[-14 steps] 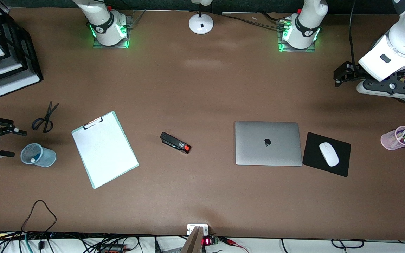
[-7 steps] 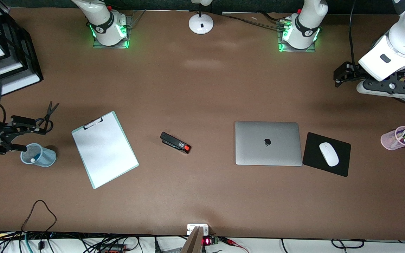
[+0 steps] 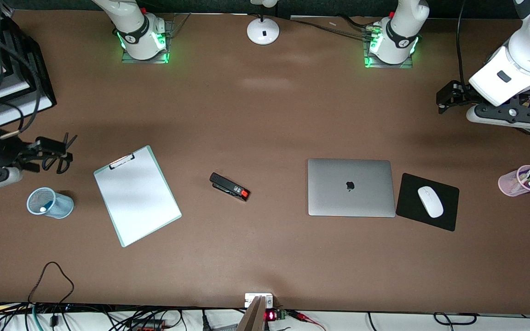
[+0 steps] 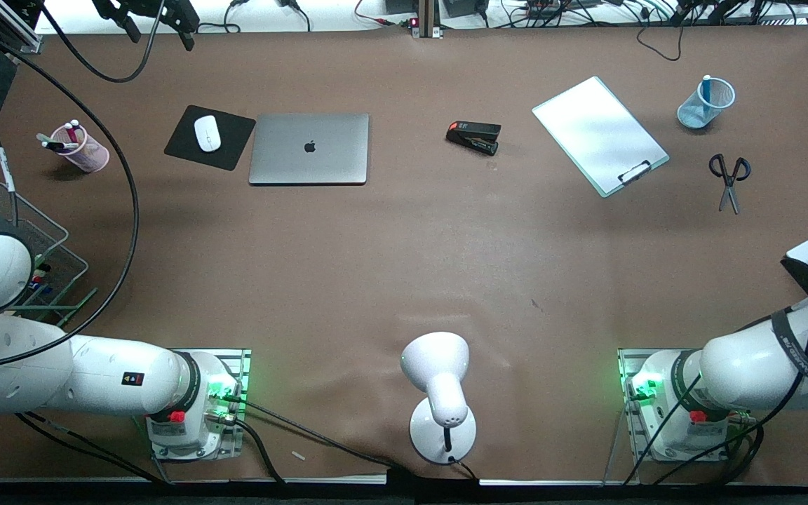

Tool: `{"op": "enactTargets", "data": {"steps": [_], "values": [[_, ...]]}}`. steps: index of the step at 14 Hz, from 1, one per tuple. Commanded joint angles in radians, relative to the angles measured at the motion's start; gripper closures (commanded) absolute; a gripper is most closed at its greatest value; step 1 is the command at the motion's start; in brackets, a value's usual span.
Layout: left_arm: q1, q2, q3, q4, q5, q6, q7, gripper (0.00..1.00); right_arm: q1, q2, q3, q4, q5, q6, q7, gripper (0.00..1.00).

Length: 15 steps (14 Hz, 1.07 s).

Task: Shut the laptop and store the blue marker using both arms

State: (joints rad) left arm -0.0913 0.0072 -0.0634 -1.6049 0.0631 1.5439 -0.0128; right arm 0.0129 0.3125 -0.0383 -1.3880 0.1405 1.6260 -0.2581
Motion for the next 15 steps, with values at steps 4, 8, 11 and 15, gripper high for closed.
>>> {"op": "enactTargets", "data": {"steps": [4,8,11,15], "values": [[-0.001,0.010,-0.001,0.028,-0.017,-0.027,0.004,0.00,0.045,-0.193,-0.002,-0.213,-0.085,0.018,0.163,0.00],[-0.001,0.010,-0.001,0.028,-0.017,-0.028,0.004,0.00,0.045,-0.292,0.001,-0.281,-0.114,0.011,0.298,0.00],[-0.001,0.010,-0.001,0.028,-0.017,-0.028,0.005,0.00,0.044,-0.351,0.003,-0.301,-0.139,-0.036,0.318,0.00],[-0.001,0.010,0.001,0.028,-0.017,-0.030,0.004,0.00,0.038,-0.320,0.003,-0.235,-0.171,-0.043,0.318,0.00]]}}
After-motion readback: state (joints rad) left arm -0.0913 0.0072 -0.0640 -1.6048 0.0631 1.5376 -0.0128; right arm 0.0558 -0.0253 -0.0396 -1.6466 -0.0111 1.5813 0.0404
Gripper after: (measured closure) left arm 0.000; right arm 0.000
